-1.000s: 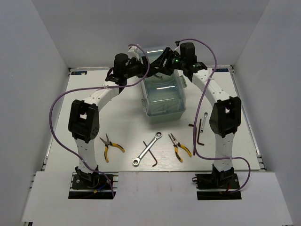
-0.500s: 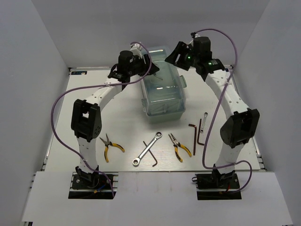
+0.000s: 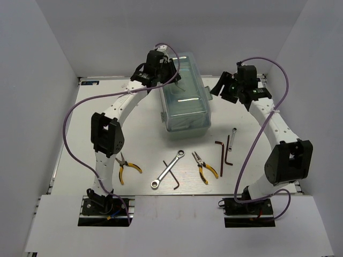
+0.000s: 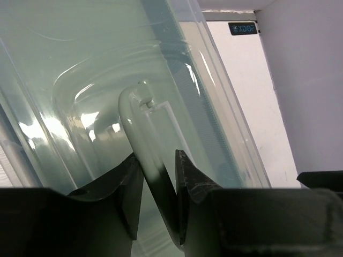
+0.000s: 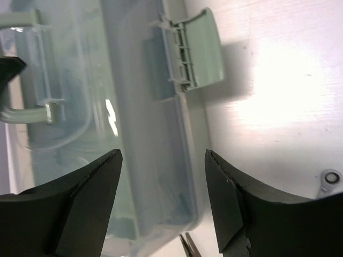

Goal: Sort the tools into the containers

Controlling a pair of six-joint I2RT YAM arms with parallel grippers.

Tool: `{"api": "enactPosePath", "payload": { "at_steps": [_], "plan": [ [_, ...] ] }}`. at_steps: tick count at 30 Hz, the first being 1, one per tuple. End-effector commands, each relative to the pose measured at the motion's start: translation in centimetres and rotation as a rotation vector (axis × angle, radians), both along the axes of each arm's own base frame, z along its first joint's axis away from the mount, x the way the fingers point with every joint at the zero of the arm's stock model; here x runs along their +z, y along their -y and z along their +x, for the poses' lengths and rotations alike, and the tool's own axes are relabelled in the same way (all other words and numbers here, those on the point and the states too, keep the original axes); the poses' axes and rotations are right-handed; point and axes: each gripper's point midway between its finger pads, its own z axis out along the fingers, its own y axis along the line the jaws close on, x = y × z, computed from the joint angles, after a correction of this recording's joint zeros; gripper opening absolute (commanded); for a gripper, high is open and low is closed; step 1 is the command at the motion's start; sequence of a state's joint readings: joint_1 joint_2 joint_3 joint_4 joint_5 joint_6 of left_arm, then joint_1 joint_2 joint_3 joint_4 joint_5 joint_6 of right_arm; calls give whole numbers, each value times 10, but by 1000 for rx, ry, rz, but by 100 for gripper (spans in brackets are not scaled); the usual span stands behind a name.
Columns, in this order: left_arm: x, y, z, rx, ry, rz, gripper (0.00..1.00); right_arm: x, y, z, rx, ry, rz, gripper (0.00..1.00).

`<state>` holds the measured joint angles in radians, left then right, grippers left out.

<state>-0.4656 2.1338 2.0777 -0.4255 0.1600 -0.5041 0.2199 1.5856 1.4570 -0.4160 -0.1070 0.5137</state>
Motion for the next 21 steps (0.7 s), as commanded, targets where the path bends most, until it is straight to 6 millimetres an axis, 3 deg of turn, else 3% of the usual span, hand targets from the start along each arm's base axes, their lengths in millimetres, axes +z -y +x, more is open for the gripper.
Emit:
{"api": "enactPosePath", "payload": {
  "at_steps": [1, 5, 14, 21],
  "plan": [
    [16, -13, -2, 7, 50, 119, 0, 18, 10, -8, 8, 72, -7, 70],
    [29, -6, -4, -18, 70, 112, 0, 3, 19, -16, -5, 34, -1, 71],
    [85, 9, -8, -47, 158, -36, 0, -35, 34, -29, -21, -45, 16, 72],
    [124, 3, -3, -39, 204, -175, 0, -50, 40, -32, -18, -76, 51, 72]
  ]
}}
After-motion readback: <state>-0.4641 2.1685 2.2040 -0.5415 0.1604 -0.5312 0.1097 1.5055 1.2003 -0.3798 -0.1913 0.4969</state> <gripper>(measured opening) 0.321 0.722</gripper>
